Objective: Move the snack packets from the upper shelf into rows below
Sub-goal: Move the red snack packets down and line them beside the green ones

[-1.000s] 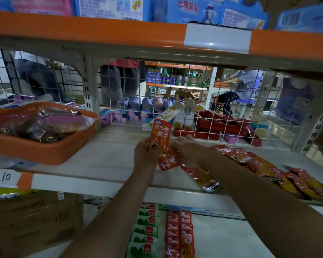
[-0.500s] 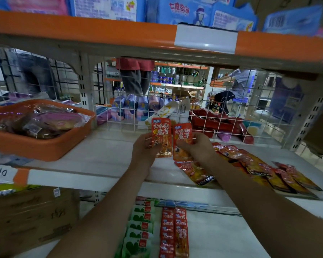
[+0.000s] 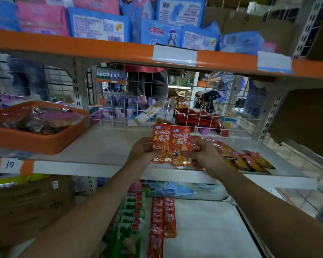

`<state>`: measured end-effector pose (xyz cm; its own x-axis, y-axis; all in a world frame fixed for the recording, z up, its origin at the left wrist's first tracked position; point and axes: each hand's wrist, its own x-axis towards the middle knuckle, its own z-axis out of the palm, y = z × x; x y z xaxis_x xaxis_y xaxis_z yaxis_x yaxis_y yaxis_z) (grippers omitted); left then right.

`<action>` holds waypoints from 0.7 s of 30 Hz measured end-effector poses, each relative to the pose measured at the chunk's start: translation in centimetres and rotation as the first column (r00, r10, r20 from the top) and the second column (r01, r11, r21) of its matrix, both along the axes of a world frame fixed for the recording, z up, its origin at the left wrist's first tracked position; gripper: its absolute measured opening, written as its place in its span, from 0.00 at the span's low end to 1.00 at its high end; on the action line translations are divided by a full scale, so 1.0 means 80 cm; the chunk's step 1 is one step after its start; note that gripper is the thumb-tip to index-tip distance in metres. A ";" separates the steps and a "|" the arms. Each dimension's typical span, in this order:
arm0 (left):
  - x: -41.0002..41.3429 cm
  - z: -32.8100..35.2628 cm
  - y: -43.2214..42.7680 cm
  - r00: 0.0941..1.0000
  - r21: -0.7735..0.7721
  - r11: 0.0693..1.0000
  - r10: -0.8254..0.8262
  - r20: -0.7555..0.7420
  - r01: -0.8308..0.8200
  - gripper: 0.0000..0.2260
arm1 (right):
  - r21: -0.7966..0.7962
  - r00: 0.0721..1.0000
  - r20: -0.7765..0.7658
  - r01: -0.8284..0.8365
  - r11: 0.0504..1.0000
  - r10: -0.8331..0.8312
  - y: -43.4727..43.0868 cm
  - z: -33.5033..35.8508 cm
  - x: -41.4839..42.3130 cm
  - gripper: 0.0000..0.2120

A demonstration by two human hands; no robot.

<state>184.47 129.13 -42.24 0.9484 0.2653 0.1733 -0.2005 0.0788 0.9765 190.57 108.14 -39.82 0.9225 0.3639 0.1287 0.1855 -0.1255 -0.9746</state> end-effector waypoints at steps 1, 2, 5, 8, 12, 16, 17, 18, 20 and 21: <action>-0.008 -0.002 -0.005 1.000 0.014 1.000 -0.005 0.001 0.005 0.18 | 0.004 1.000 -0.014 -0.008 1.000 0.008 -0.006 0.000 -0.008 0.14; -0.016 -0.005 -0.010 1.000 0.024 1.000 -0.010 0.004 0.010 0.18 | 0.008 1.000 -0.021 -0.017 1.000 0.017 -0.011 0.002 -0.017 0.14; -0.034 -0.011 -0.023 1.000 0.037 0.999 -0.019 -0.007 0.019 0.20 | 0.000 1.000 -0.026 -0.008 1.000 0.008 -0.028 0.002 -0.035 0.14; -0.051 -0.012 -0.035 0.999 0.049 0.998 -0.037 -0.013 0.037 0.20 | -0.020 0.999 -0.038 -0.018 1.000 0.018 -0.044 0.001 -0.057 0.15; -0.073 -0.019 -0.048 0.997 0.084 0.993 -0.077 -0.019 0.078 0.19 | -0.052 0.997 -0.072 -0.034 0.998 0.031 -0.067 -0.007 -0.085 0.15; -0.089 -0.037 -0.059 0.993 0.112 0.988 -0.104 -0.061 0.110 0.20 | -0.082 0.992 -0.119 -0.052 0.995 0.042 -0.087 -0.028 -0.104 0.16; -0.092 -0.042 -0.062 0.991 0.124 0.985 -0.107 -0.078 0.116 0.20 | -0.091 0.990 -0.136 -0.055 0.994 0.042 -0.092 -0.035 -0.106 0.16; -0.095 -0.048 -0.065 0.990 0.135 0.984 -0.104 -0.097 0.117 0.21 | -0.105 0.986 -0.161 -0.057 0.993 0.040 -0.097 -0.043 -0.107 0.19; -0.100 -0.063 -0.070 0.987 0.142 0.983 -0.096 -0.130 0.114 0.21 | -0.127 0.977 -0.211 -0.071 0.989 0.043 -0.103 -0.057 -0.114 0.22; -0.102 -0.071 -0.072 0.984 0.143 0.982 -0.101 -0.148 0.122 0.21 | -0.135 0.972 -0.225 -0.091 0.987 0.059 -0.106 -0.065 -0.115 0.23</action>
<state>176.30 123.39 -47.89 0.9882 0.1375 0.0675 -0.0601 -0.0577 0.9965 181.40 99.67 -45.03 0.8915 0.4330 -0.1330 -0.0171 -0.2612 -0.9651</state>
